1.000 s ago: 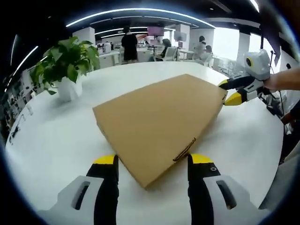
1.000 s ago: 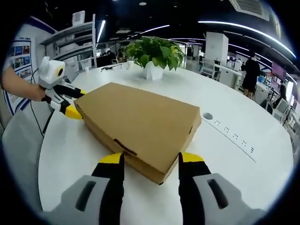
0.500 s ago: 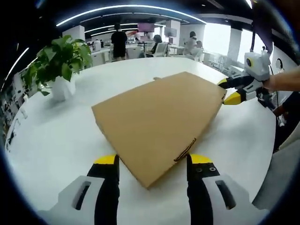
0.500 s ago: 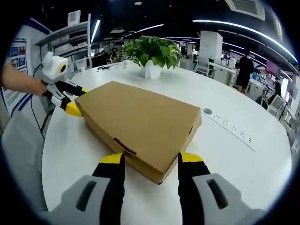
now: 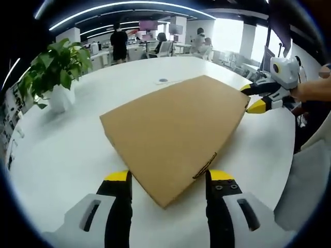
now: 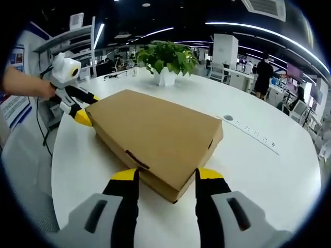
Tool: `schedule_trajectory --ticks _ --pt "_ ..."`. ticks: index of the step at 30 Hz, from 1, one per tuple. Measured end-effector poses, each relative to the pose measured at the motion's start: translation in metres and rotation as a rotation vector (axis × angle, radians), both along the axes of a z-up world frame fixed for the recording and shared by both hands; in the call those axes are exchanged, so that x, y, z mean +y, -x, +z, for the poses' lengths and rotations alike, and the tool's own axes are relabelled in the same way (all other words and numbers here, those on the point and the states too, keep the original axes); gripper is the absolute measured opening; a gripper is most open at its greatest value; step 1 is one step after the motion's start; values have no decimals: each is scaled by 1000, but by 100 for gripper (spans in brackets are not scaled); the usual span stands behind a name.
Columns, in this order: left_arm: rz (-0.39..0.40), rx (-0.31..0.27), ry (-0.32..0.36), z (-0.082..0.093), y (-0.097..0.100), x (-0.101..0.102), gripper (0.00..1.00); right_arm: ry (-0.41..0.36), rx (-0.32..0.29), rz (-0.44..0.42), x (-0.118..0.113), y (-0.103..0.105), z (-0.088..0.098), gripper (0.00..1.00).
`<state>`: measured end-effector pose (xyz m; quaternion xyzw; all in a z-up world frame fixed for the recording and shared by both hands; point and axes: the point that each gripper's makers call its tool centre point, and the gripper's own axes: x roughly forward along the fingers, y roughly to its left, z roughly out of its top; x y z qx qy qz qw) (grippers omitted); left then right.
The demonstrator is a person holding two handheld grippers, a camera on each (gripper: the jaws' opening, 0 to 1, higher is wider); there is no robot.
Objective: Operate the shoe box by opening the lid, removing the specified soft item, and placing it in the target area until the item is outside and the box remains undamaged.
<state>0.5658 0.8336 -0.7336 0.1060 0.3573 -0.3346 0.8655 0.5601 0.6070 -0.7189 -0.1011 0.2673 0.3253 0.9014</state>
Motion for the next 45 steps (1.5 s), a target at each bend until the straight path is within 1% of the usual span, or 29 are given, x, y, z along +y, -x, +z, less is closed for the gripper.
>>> schedule_trajectory --ticks 22,27,37,45 --pt "-132 23 -22 3 21 14 56 -15 0 -88 17 50 1 37" --pt "-159 30 -30 5 29 16 56 -24 0 -103 23 62 1 36" --pt "-195 42 -42 7 46 27 56 -32 2 -94 35 81 1 34" --pt "-212 48 -48 7 53 37 56 -34 1 -83 45 93 1 33"
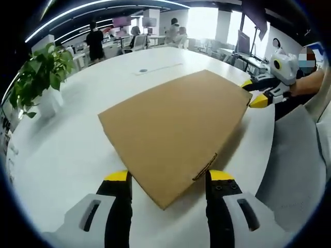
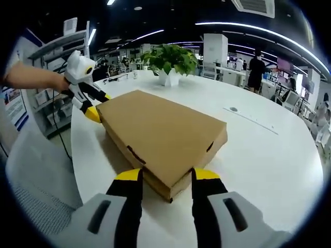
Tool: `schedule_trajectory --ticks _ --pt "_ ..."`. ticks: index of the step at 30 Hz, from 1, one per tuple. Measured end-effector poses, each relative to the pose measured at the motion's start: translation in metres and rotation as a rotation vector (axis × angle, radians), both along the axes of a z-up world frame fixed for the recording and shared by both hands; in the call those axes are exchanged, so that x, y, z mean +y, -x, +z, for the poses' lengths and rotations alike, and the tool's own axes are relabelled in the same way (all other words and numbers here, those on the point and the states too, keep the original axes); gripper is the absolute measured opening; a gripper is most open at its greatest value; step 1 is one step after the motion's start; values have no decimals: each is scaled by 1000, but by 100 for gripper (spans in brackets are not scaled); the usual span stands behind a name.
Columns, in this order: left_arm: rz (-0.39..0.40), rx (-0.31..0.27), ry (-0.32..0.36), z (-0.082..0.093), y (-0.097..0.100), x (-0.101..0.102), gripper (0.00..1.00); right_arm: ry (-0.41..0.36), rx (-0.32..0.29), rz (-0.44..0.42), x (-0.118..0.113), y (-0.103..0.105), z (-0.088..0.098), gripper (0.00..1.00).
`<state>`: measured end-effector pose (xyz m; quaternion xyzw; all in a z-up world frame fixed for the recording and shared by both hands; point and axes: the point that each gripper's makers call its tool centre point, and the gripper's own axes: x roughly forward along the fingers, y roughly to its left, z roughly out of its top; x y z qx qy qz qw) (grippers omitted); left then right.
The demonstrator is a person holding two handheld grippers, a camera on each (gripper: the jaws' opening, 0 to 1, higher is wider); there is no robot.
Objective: Operate the shoe box by opening the lid, removing the specified soft item, and placing it in the target area until the item is outside and the box remains undamaged.
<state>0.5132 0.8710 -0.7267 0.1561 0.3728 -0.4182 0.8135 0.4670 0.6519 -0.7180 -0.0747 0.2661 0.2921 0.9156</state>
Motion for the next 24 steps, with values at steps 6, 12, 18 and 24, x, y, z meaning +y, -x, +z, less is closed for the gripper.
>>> schedule_trajectory --ticks 6,12,18,24 --pt "-8 2 -2 0 5 5 56 -10 3 -1 5 7 1 33" --pt "-11 3 -4 -1 9 9 57 -31 3 -10 9 13 1 35" --pt "-8 2 0 -1 10 10 57 -41 6 -10 11 14 2 38" --pt "-7 7 9 -1 11 11 57 -57 10 -13 12 15 3 40"
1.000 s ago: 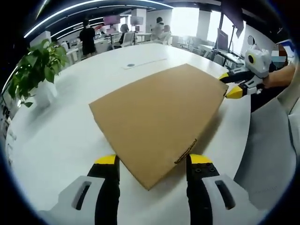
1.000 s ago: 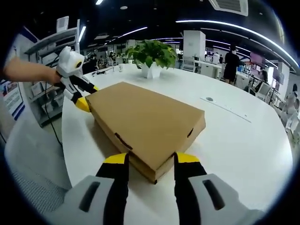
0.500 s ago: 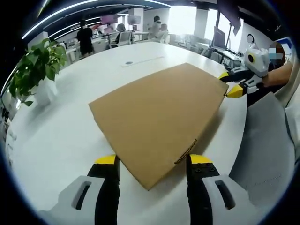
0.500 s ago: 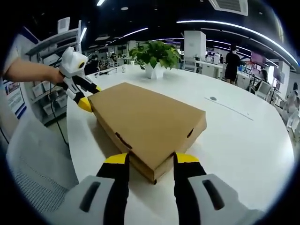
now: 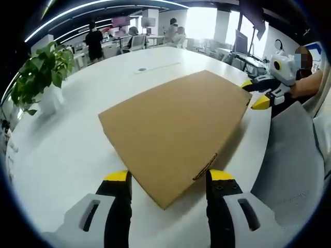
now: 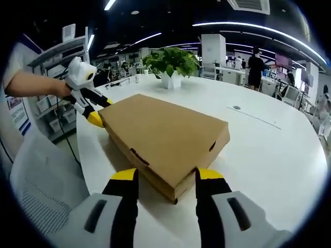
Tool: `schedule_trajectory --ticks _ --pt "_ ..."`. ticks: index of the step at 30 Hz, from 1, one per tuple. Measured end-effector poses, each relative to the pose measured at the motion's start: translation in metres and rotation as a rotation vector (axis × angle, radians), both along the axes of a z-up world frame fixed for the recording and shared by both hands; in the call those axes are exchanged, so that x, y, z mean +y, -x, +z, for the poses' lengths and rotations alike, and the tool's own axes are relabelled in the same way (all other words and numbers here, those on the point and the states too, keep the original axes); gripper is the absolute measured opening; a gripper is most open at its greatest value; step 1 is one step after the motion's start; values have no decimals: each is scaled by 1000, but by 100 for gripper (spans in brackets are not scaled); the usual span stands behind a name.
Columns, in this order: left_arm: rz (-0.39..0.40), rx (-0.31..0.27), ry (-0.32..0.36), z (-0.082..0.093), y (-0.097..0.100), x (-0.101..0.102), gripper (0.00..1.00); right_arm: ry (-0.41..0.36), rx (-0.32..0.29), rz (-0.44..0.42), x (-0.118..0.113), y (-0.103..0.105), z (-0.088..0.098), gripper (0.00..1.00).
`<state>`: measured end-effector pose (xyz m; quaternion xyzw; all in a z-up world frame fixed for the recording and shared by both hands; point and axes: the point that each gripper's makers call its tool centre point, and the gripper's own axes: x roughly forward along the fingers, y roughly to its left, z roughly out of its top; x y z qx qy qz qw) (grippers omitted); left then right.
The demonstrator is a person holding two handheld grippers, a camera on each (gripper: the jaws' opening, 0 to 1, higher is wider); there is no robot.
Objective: Operate the shoe box by opening the lid, removing the specified soft item, and placing it in the target area until the item is outside and the box remains undamaged.
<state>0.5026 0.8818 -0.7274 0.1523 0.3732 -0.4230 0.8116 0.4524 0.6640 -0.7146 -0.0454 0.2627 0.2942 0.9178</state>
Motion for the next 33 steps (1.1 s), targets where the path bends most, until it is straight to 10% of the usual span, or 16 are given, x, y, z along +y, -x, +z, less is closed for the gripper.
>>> schedule_trajectory --ticks 19,33 --pt "53 43 105 25 3 -5 65 -33 -36 4 2 1 27 44" --pt "81 -33 159 55 2 -9 70 -35 -94 1 1 -8 60 45"
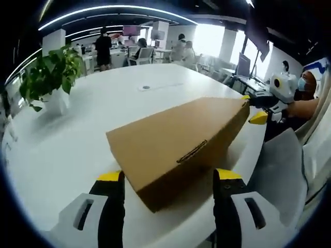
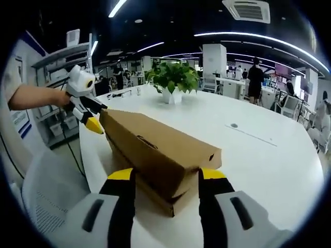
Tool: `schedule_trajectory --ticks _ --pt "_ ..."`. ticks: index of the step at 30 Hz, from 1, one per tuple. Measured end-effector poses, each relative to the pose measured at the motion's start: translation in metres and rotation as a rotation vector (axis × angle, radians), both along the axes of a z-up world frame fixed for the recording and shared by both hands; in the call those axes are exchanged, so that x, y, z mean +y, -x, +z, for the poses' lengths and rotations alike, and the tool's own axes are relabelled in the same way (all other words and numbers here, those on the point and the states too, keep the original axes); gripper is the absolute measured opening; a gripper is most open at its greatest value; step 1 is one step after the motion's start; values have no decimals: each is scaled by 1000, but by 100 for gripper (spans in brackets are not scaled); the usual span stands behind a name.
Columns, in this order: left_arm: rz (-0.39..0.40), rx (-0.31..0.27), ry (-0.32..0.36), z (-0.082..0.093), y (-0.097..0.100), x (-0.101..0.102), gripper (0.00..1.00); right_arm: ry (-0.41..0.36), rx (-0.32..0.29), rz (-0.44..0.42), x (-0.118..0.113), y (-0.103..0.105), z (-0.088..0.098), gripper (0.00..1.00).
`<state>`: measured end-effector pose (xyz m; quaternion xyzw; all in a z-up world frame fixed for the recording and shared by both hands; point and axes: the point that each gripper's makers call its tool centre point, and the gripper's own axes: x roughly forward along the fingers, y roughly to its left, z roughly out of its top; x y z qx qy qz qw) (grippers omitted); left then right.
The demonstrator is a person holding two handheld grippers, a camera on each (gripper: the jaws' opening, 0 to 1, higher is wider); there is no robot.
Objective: Operate the shoe box by opening the lid, removing the specified soft item, and placing it in the target area until the item is outside and the box remains undamaged.
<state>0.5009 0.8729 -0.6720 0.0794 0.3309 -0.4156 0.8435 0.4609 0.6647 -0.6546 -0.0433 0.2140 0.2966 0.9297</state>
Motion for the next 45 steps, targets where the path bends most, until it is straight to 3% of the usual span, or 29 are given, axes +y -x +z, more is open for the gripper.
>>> schedule_trajectory --ticks 14,32,45 --pt "33 -69 21 23 -13 -2 67 -1 -53 0 -4 -17 24 45" --pt "144 -191 -33 43 -50 8 40 19 -112 -4 -12 -45 46 41" --pt "204 -234 -39 51 -76 13 27 27 -132 2 -15 -65 55 41"
